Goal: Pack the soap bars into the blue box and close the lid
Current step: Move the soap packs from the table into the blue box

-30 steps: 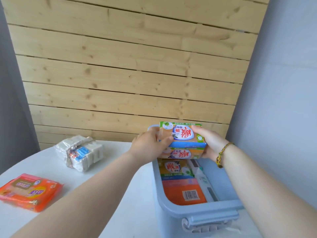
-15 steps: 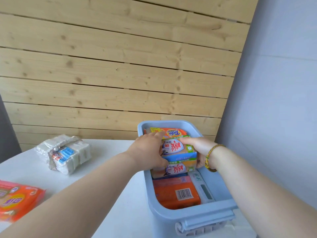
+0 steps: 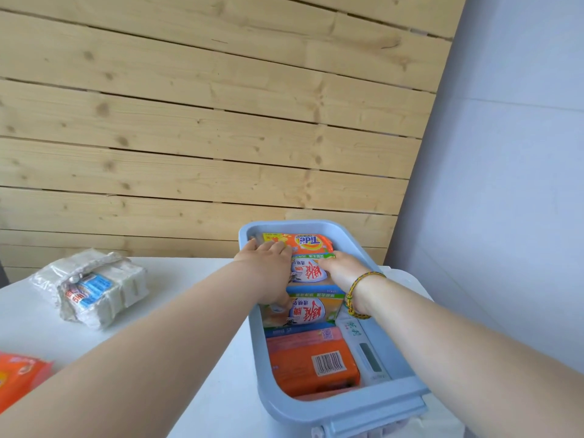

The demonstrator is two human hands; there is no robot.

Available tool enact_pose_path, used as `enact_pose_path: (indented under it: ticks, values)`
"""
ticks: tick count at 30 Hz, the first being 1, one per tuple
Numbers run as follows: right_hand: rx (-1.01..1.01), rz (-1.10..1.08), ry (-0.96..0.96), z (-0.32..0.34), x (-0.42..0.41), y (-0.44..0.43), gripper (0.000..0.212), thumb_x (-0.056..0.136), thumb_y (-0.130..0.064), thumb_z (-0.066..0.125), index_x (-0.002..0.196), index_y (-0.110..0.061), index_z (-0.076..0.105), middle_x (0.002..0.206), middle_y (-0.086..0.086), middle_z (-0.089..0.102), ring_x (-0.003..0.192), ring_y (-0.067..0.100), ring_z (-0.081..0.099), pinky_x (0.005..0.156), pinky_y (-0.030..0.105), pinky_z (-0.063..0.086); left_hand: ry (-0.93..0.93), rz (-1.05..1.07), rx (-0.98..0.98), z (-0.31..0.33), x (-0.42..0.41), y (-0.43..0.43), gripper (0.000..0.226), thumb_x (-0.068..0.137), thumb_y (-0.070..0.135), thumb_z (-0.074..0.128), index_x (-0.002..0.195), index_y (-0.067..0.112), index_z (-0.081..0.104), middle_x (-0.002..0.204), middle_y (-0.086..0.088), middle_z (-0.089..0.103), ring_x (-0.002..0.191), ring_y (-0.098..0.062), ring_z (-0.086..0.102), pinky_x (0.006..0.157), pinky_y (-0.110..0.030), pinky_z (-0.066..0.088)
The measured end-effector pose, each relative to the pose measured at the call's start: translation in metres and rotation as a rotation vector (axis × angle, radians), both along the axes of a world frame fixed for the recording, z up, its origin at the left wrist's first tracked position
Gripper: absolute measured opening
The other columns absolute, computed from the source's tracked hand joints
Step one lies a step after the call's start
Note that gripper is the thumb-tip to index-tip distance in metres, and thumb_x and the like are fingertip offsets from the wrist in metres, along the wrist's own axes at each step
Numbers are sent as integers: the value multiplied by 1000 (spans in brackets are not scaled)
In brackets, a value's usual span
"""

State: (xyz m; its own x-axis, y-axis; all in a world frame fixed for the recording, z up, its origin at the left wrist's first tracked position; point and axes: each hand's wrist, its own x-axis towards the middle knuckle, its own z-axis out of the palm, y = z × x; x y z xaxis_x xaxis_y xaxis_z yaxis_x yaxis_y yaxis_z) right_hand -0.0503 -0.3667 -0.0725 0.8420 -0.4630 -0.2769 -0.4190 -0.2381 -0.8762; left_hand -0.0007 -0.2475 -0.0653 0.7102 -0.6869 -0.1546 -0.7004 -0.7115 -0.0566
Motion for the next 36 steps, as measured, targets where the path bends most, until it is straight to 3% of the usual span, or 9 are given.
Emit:
enact_pose_path:
  ticks: [4, 9, 12, 14, 17, 25, 28, 32, 36]
  values:
    - [-3, 64, -46, -1, -2, -2, 40, 97, -11, 39, 137, -14, 39, 128, 16, 57, 95, 22, 55, 64, 24, 46, -5, 37, -24, -4, -4, -1, 95, 78, 46, 57, 141, 10, -3, 155, -7, 1, 143, -22, 2, 115, -42, 0]
    - [-242, 109, 0, 0, 3, -2, 41, 99, -16, 33, 140, -13, 33, 133, 14, 53, 119, 30, 52, 99, 34, 43, -15, 74, -26, -6, -5, -5, 93, 80, 47, 55, 141, 10, -4, 156, -6, 2, 143, -21, 2, 115, -43, -1]
    - [-359, 141, 52, 2, 3, -1, 39, 99, -19, 30, 137, -11, 36, 129, 15, 56, 115, 30, 55, 92, 31, 46, -22, 88, -53, -7, -5, -5, 93, 79, 47, 57, 142, 11, -1, 155, -5, 5, 143, -21, 4, 115, -43, -1]
    - [-426, 156, 85, 3, 4, 0, 38, 99, -21, 29, 135, -9, 36, 120, 18, 60, 98, 29, 60, 72, 30, 49, -32, 96, -86, -8, -5, -4, 93, 76, 46, 59, 142, 12, 2, 155, -5, 10, 142, -21, 7, 115, -43, 0]
    - [-522, 161, 100, 0, 5, -3, 38, 99, -22, 30, 133, -6, 36, 109, 18, 63, 90, 29, 60, 54, 24, 36, -29, 92, -172, -7, -5, -1, 92, 71, 46, 65, 140, 14, 13, 151, -3, 22, 140, -20, 15, 115, -42, 2]
    - [-756, 162, -76, 3, 1, 2, 43, 94, -23, 43, 135, -9, 43, 138, 14, 46, 124, 27, 46, 100, 31, 38, 202, 219, -772, -8, -18, 24, 60, 79, 46, 55, 131, 18, 41, 138, -6, 47, 128, -22, 37, 108, -33, 24]
    - [-764, 108, -232, 12, -7, 9, 29, 91, -14, 49, 116, -6, 60, 126, 12, 57, 116, 26, 52, 94, 27, 38, 279, 288, -1012, -13, -26, 47, 43, 82, 36, 55, 123, 24, 50, 132, -2, 53, 119, -18, 47, 92, -24, 37]
    - [-664, 94, -390, 29, -15, 34, 19, 89, -8, 51, 95, -9, 69, 97, 7, 67, 88, 16, 55, 75, 16, 33, 158, 377, -1237, -29, -37, 97, 28, 84, 23, 52, 111, 24, 58, 116, 9, 59, 108, -5, 50, 76, -6, 28]
    - [-527, 132, -573, 47, -18, 90, 19, 87, -5, 50, 87, -12, 67, 84, 1, 62, 83, 15, 55, 75, 20, 38, 44, 584, -1342, -52, -45, 164, 22, 85, 13, 51, 102, 17, 64, 102, 8, 60, 97, -7, 50, 74, -8, 29]
